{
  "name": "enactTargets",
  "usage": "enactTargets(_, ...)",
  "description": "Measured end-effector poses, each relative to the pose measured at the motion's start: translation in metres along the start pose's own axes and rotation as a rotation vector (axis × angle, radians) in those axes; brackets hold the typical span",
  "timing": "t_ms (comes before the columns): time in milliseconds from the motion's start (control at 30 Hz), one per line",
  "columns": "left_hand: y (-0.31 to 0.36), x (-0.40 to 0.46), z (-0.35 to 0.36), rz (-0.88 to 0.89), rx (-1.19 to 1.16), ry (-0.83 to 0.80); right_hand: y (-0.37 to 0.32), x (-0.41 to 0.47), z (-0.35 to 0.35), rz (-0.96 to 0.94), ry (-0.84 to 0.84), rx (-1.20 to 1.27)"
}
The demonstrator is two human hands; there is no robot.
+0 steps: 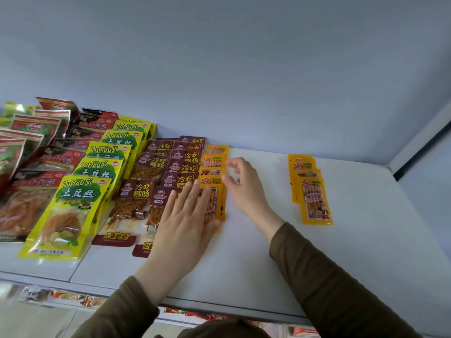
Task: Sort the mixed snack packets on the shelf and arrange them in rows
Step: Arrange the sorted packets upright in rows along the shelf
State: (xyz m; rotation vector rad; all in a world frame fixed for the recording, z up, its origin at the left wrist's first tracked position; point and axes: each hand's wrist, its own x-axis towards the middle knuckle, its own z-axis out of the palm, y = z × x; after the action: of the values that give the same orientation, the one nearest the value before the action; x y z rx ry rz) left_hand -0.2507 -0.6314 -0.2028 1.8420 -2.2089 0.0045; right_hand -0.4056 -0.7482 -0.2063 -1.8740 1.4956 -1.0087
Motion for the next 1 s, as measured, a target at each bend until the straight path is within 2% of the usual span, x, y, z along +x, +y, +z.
enactTargets(133,0.015,0.013,0.008,0.016,0.101,-0.100,-0.004,0.030,0.003,0.239,-0.016,0.250)
enactTargets(233,0.018,0.020,0.013,0.022,0.103,-0.158,-0.008,0.041,0.014,0.302,-0.035,0.483)
enactTargets(367,0.011,0.021,0.017,0.053,0.102,-0.187,-0.013,0.044,0.030,0.374,-0.032,0.678)
enactTargets(467,0.007,0.021,0.017,0.069,0.099,-0.194,-0.017,0.045,0.033,0.430,0.006,0.785)
enactTargets(633,0.005,0.018,0.019,0.073,0.088,-0.187,-0.010,0.043,0.037,0.433,0.058,0.821)
enactTargets(733,0.004,0.017,0.021,0.078,0.074,-0.173,-0.005,0.059,0.031,0.417,0.086,0.620)
enactTargets(867,0.004,0.019,0.023,0.065,0.066,-0.186,-0.001,0.088,0.023,0.222,-0.051,0.070)
enactTargets(1000,0.003,0.021,0.025,0.067,0.075,-0.195,0.001,0.103,0.026,0.059,-0.078,-0.258)
